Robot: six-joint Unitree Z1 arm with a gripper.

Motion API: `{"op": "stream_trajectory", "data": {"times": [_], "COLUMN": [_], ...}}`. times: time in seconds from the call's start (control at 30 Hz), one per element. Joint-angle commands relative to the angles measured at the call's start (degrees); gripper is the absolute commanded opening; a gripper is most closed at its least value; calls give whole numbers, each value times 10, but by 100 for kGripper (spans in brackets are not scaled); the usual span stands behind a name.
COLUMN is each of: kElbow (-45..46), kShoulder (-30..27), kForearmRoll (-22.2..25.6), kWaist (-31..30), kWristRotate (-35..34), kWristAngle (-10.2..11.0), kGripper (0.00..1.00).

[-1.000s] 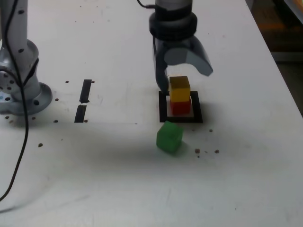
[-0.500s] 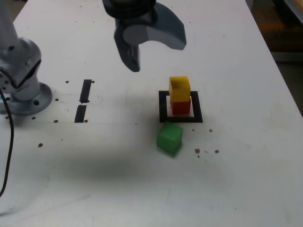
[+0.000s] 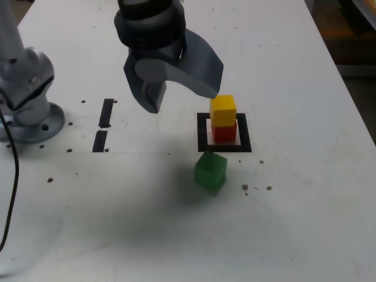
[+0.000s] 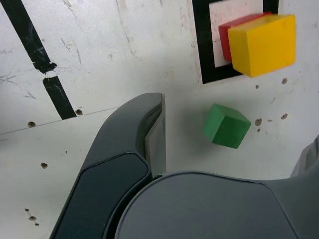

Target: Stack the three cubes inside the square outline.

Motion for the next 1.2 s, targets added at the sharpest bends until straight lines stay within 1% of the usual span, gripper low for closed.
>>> {"op": "stream_trajectory", "data": {"times": [0.0,0.33,0.57,0.9,1.17], "kElbow": [-9,-69,-90,-76,-58], "kShoulder": [20,115,162,189,201], "kForearmRoll": [1,-5,-8,-24,-41], "kWaist": [-11,-31,-31,-31,-32], "kWristRotate": [4,31,42,43,44], "kWristAngle": [-2,-1,-10,-35,-49], "kGripper": [100,100,100,97,93]}}
